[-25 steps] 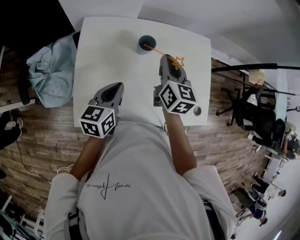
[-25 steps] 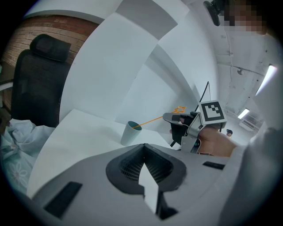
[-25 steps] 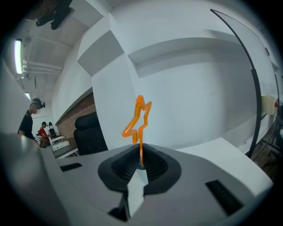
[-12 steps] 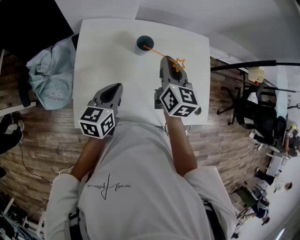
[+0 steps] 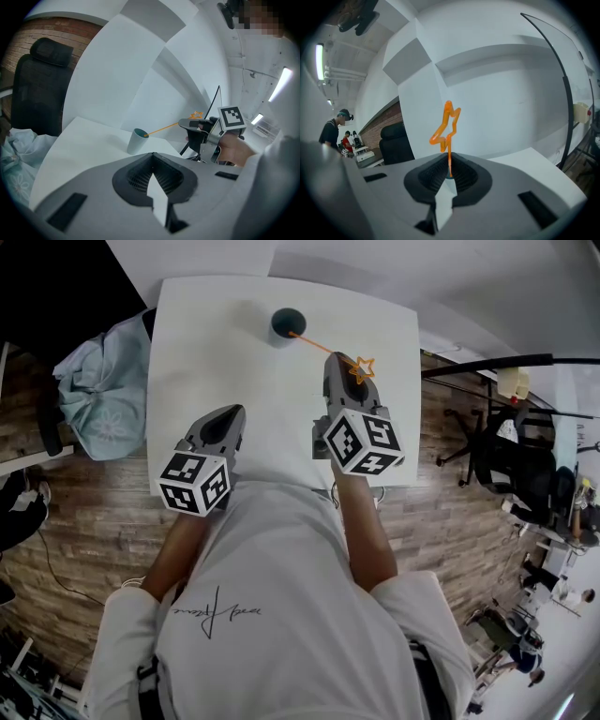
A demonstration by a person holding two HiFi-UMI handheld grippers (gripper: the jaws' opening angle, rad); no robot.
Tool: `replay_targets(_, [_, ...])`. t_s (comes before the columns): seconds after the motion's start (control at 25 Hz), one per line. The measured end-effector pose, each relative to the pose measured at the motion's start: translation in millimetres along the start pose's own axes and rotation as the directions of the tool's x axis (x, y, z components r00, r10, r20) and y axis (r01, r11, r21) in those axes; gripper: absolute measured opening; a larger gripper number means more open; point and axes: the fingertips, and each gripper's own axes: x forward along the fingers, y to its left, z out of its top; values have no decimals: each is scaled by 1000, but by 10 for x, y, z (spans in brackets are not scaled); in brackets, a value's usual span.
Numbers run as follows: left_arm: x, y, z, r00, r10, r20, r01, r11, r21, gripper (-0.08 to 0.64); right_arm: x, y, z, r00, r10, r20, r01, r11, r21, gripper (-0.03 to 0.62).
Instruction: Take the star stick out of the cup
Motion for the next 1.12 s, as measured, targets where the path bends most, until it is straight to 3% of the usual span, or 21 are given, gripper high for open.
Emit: replay_targets(1.12, [19,-20,-39,1000,-8,-23,9,1000,15,4,-212,10,-218,998,19,-57,-19,1000,11,26])
